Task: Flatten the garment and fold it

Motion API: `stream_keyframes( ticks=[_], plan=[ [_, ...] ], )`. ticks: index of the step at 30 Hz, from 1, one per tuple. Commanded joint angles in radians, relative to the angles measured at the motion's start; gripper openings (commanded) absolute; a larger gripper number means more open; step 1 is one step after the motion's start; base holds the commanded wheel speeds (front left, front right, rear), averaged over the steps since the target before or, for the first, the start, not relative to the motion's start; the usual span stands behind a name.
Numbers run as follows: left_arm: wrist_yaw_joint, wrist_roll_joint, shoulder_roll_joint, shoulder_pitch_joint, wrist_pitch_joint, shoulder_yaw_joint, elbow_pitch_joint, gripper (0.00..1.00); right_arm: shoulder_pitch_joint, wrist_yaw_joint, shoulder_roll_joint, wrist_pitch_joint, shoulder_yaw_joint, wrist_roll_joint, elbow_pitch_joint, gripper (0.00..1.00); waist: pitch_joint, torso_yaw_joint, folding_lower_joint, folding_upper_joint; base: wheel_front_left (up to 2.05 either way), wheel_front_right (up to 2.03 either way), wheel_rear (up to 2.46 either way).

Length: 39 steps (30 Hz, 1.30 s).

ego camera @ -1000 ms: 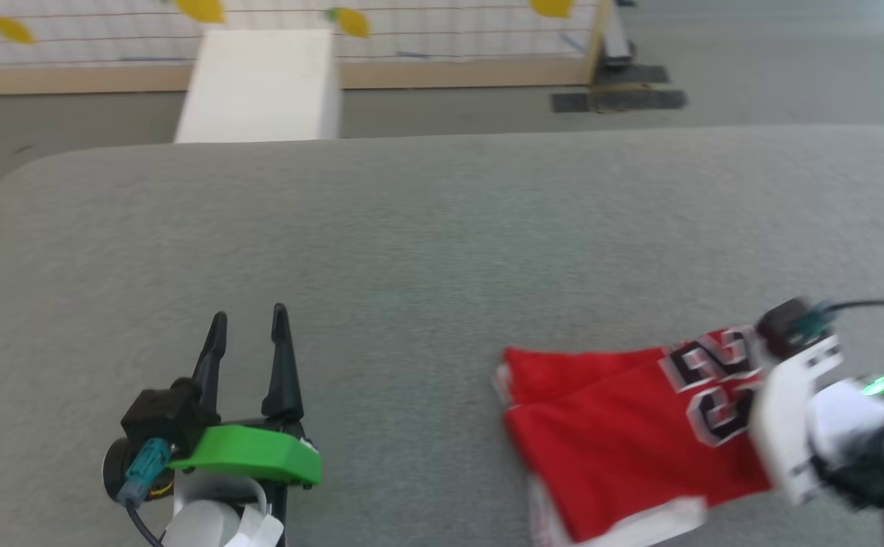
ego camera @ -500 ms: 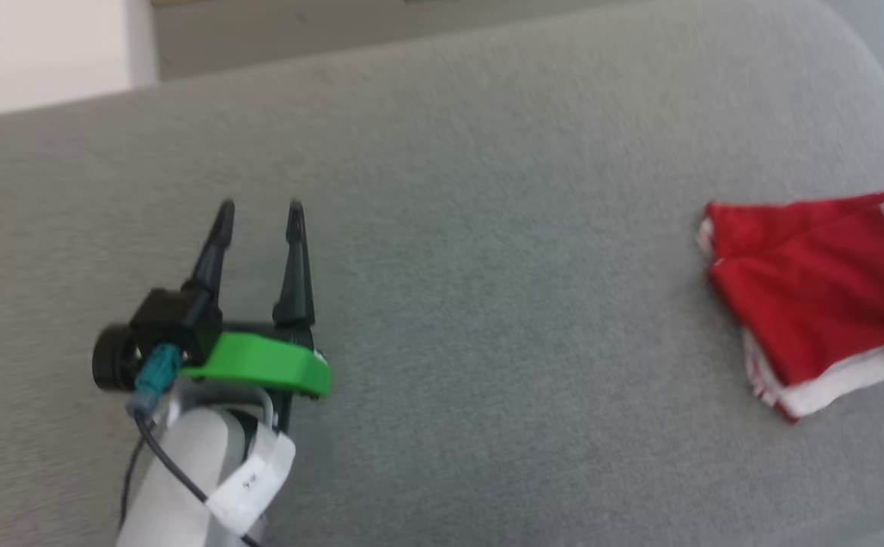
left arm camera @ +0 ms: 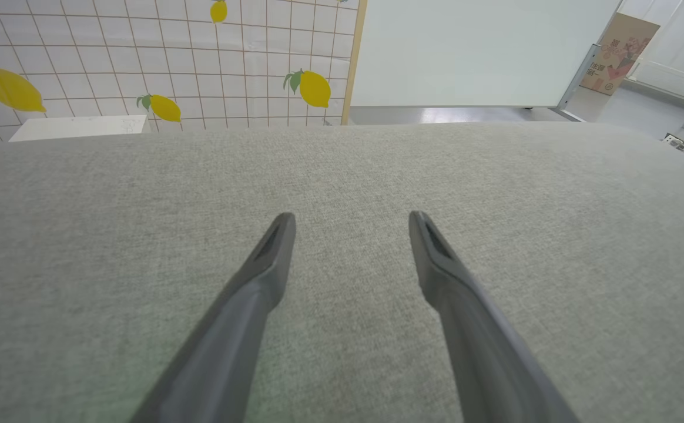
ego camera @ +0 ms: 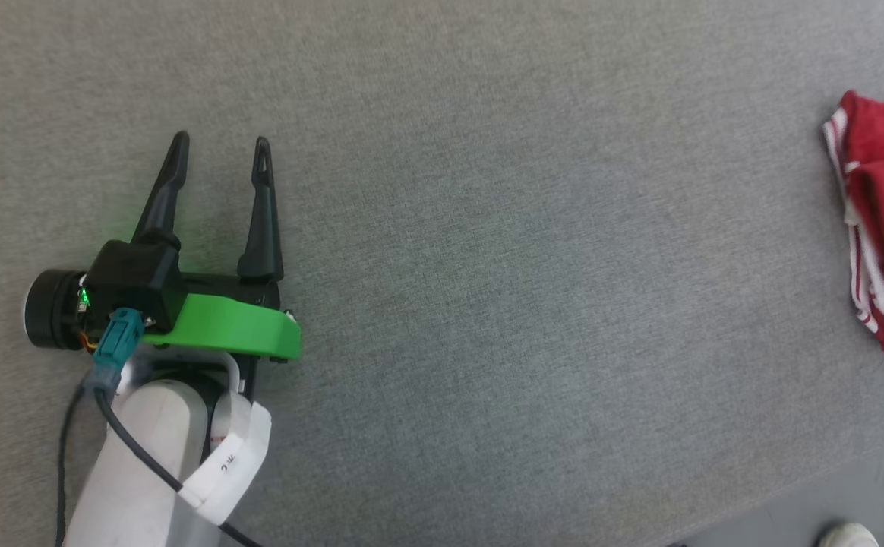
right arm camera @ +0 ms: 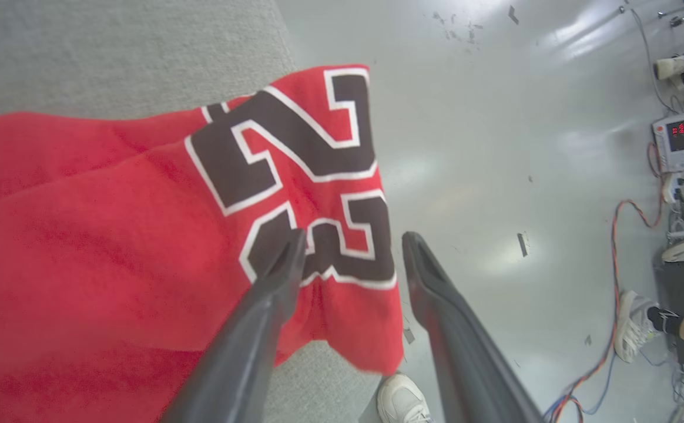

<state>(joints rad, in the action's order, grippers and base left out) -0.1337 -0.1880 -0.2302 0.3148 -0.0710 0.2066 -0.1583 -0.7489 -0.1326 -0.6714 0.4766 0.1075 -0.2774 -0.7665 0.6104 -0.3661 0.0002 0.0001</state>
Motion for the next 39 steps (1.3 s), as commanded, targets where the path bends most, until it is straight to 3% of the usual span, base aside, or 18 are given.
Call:
stream_keyframes(
  ticks=[1, 5, 10, 16, 20, 27, 33, 39],
  plan=[
    [-0.007, 0.013, -0.009, 0.008, 0.003, -0.002, -0.007, 1.00, -0.030, 0.002, 0.006, -0.031, 0.018, 0.019, -0.030, 1.00, 0.052, -0.017, -0.0002, -0.0001, 0.00, 0.00, 0.00],
    [-0.014, 0.002, -0.002, -0.006, -0.010, -0.004, -0.005, 1.00, -0.068, 0.002, 0.007, -0.116, 0.038, 0.031, -0.093, 1.00, 0.022, -0.004, -0.0002, -0.0001, 0.00, 0.00, 0.00],
    [-0.016, -0.038, 0.025, -0.036, -0.061, -0.013, 0.029, 1.00, -0.095, 0.002, -0.009, -0.226, -0.012, -0.024, -0.055, 1.00, -0.067, 0.016, -0.0002, -0.0001, 0.00, 0.00, 0.00],
    [0.002, -0.134, 0.077, -0.078, -0.142, -0.046, 0.094, 1.00, -0.115, 0.002, -0.013, -0.292, -0.133, -0.139, 0.125, 1.00, -0.219, 0.063, -0.0002, -0.0001, 0.00, 0.00, 0.00],
    [0.014, -0.167, 0.088, -0.106, -0.166, -0.069, 0.132, 1.00, -0.129, 0.002, 0.026, -0.333, -0.200, -0.187, 0.287, 1.00, -0.317, 0.100, -0.0002, -0.0001, 0.00, 0.00, 0.00],
    [0.008, -0.186, 0.098, -0.161, -0.185, -0.114, 0.164, 1.00, -0.051, 0.002, 0.211, -0.411, -0.215, -0.179, 0.479, 1.00, -0.470, 0.184, -0.0002, -0.0001, 0.00, 0.00, 0.00],
    [-0.022, -0.179, 0.111, -0.198, -0.189, -0.156, 0.166, 1.00, 0.152, 0.002, 0.408, -0.550, -0.150, -0.070, 0.584, 1.00, -0.558, 0.261, -0.0002, -0.0001, 0.00, 0.00, 0.00],
    [-0.026, -0.168, 0.112, -0.244, -0.190, -0.165, 0.177, 1.00, 0.361, 0.002, 0.549, -0.623, -0.092, 0.022, 0.630, 1.00, -0.627, 0.330, -0.0002, -0.0001, 0.00, 0.00, 0.00]
  ],
)
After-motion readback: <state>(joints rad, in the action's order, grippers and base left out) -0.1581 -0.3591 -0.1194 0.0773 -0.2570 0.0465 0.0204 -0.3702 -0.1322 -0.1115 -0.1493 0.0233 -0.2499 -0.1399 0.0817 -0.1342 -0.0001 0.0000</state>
